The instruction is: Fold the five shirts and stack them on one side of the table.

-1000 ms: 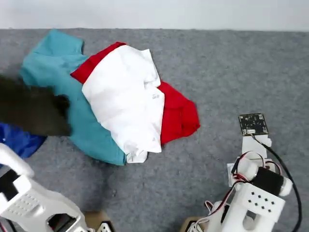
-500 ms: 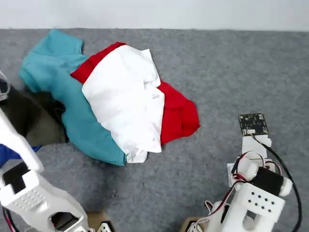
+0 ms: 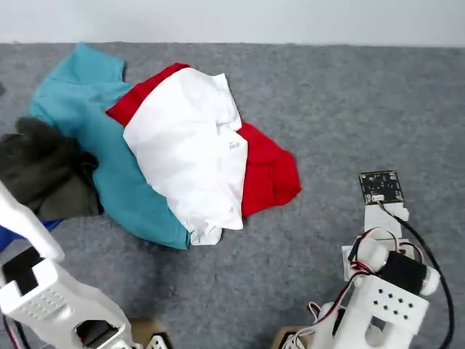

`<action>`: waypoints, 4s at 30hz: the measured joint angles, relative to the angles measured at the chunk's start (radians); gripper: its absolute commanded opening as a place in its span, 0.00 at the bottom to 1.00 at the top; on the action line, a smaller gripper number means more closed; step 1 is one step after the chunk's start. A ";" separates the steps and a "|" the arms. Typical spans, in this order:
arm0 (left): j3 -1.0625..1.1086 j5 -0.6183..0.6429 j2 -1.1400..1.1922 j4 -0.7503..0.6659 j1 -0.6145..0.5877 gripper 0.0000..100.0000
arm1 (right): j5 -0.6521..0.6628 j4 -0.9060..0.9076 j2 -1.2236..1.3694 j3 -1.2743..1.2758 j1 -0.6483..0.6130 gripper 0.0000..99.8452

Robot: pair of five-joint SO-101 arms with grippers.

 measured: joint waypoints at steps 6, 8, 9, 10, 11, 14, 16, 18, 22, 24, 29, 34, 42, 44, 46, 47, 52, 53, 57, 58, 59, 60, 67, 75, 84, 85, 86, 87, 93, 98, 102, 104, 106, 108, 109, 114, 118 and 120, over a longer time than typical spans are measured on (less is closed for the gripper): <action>-0.126 0.002 -0.018 0.081 0.137 0.37 | 0.000 0.000 0.000 0.040 0.000 0.14; -0.075 0.003 -0.018 0.084 0.209 0.37 | 0.002 0.000 0.000 0.044 0.000 0.14; -0.037 0.003 -0.018 0.086 0.247 0.37 | 0.012 0.000 0.000 0.043 0.000 0.14; 0.006 0.003 -0.018 0.086 0.284 0.37 | 0.028 0.000 0.000 0.043 0.000 0.14; 0.055 0.003 -0.018 0.086 0.325 0.37 | 0.040 0.000 0.000 0.043 0.000 0.14; 0.221 0.006 -0.018 0.086 0.463 0.37 | 0.071 0.000 0.000 0.049 0.000 0.14; 0.336 0.006 -0.018 0.086 0.563 0.37 | 0.078 0.000 0.000 0.049 0.000 0.14; 0.445 0.009 -0.017 0.086 0.660 0.37 | 0.081 0.000 0.000 0.049 0.000 0.14; 0.654 0.009 -0.017 0.064 0.807 0.37 | 0.084 0.000 0.000 0.049 0.000 0.14; 0.750 0.014 0.008 0.002 0.835 0.37 | 0.084 0.000 0.000 0.049 0.000 0.14; 0.841 0.100 0.163 -0.114 0.847 0.37 | 0.084 0.000 0.000 0.049 0.000 0.14; 0.838 0.114 0.310 -0.123 0.868 0.19 | 0.084 0.000 0.000 0.049 0.000 0.14; 0.617 0.117 0.365 -0.021 0.893 0.01 | 0.084 0.000 0.000 0.049 0.000 0.14; 0.502 0.120 0.365 0.052 0.890 0.01 | 0.084 0.000 0.000 0.049 0.000 0.14; 0.394 0.120 0.362 0.074 0.872 0.01 | 0.084 0.000 0.000 0.049 0.000 0.14; 0.350 0.120 0.353 0.077 0.856 0.01 | 0.084 0.000 0.000 0.049 0.000 0.14; 0.106 0.120 0.216 0.083 0.750 0.01 | 0.084 0.000 0.000 0.049 0.000 0.14; 0.052 0.120 0.189 0.083 0.721 0.01 | 0.084 0.000 0.000 0.049 0.000 0.14; -0.176 0.078 0.117 0.081 0.571 0.01 | 0.084 0.000 0.000 0.049 0.000 0.14; -0.233 0.046 0.110 0.060 0.522 0.01 | 0.084 0.000 0.000 0.049 0.000 0.14; -0.287 0.011 0.107 0.038 0.470 0.01 | 0.084 0.000 0.000 0.049 0.000 0.14; -0.338 -0.023 0.107 0.011 0.411 0.01 | 0.084 0.000 0.000 0.049 0.000 0.14; -0.431 -0.176 0.106 -0.209 0.043 0.01 | 0.084 0.000 0.000 0.049 0.000 0.14; -0.282 -0.224 0.137 -0.061 -0.012 0.02 | 0.084 0.000 0.000 0.049 0.000 0.14; -0.226 -0.201 0.279 0.071 -0.005 0.35 | 0.087 0.000 0.000 0.049 0.000 0.14; -0.226 -0.176 0.284 0.078 -0.008 0.37 | 0.087 0.000 0.000 0.049 0.000 0.14; -0.226 -0.147 0.285 0.081 -0.014 0.37 | 0.087 0.000 0.000 0.049 0.000 0.14; -0.226 -0.118 0.284 0.081 -0.020 0.37 | 0.087 0.000 0.000 0.049 0.000 0.14; -0.230 -0.017 0.259 0.086 -0.020 0.37 | 0.087 0.000 0.000 0.049 0.000 0.14; -0.350 0.034 0.163 0.043 -0.009 0.37 | 0.087 0.000 0.000 0.049 0.000 0.14; -0.437 0.037 0.107 0.035 0.057 0.37 | 0.087 0.000 0.000 0.049 0.000 0.14; -0.445 0.026 0.103 0.077 0.118 0.37 | 0.087 0.000 0.000 0.049 0.000 0.14; -0.407 0.008 0.103 0.083 0.192 0.36 | 0.087 0.000 0.000 0.049 0.000 0.14; -0.325 -0.017 0.103 0.084 0.256 0.35 | 0.087 0.000 0.000 0.049 0.000 0.14; -0.276 -0.025 0.103 0.086 0.284 0.35 | 0.087 0.000 0.000 0.049 0.000 0.14; 0.109 -0.084 0.104 0.086 0.417 0.35 | 0.087 0.000 0.000 0.049 0.000 0.14; 0.489 -0.155 0.106 0.086 0.537 0.35 | 0.087 0.000 0.000 0.049 0.000 0.14; 0.652 -0.166 0.126 0.064 0.592 0.35 | 0.087 0.000 0.000 0.049 0.000 0.14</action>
